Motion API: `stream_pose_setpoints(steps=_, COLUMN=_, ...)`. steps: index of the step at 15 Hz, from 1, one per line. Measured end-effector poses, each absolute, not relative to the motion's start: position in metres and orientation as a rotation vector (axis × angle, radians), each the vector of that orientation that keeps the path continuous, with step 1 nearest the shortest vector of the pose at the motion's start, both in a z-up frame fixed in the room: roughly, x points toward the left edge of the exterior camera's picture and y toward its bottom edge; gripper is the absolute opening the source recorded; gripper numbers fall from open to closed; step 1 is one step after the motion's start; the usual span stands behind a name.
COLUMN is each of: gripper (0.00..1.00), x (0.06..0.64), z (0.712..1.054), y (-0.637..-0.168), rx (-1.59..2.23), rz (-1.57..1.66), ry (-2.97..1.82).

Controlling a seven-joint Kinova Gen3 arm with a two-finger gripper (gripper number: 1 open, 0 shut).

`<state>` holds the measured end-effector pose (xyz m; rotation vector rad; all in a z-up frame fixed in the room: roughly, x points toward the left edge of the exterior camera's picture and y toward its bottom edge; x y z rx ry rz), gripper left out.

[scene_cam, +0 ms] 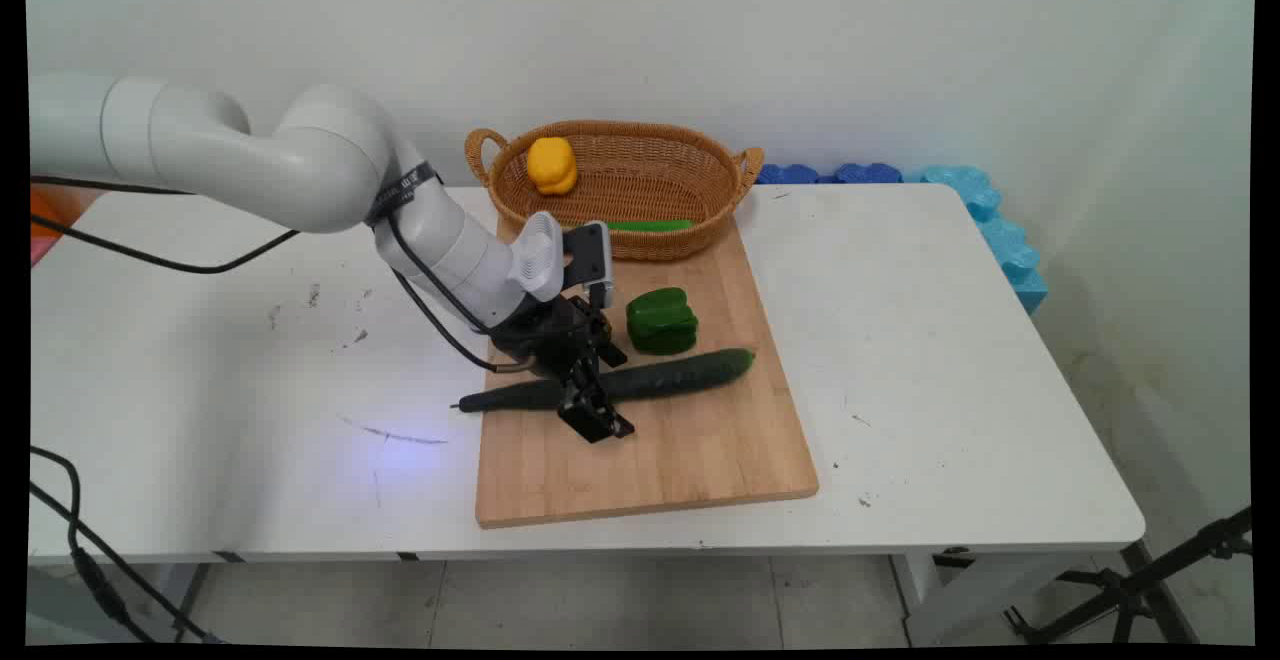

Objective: Pick up the potato from the cutting board

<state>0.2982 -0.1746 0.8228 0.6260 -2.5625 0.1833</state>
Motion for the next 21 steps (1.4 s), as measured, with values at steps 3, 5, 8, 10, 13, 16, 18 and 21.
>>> stream_pose_setpoints(steps=3, gripper=1.0, x=0.304, z=0.83, y=-0.172, rx=0.617, rz=0.184, ry=-2.555)
stream_pose_setpoints(steps=5, gripper=1.0, x=0.31, z=0.839, y=-0.171, rx=0.61, rz=0.188, ry=-2.547)
stream_pose_setpoints(steps=8, gripper=1.0, x=0.323, z=0.854, y=-0.171, rx=0.598, rz=0.197, ry=-2.536)
stream_pose_setpoints(steps=10, gripper=1.0, x=0.333, z=0.864, y=-0.171, rx=0.588, rz=0.204, ry=-2.531)
stream_pose_setpoints(steps=13, gripper=1.0, x=0.35, z=0.881, y=-0.174, rx=0.572, rz=0.216, ry=-2.528)
stream_pose_setpoints(steps=16, gripper=1.0, x=0.366, z=0.897, y=-0.18, rx=0.556, rz=0.233, ry=-2.531)
stream_pose_setpoints(steps=18, gripper=1.0, x=0.377, z=0.905, y=-0.186, rx=0.544, rz=0.244, ry=-2.537)
stream_pose_setpoints(steps=21, gripper=1.0, x=0.391, z=0.914, y=-0.195, rx=0.521, rz=0.262, ry=-2.556)
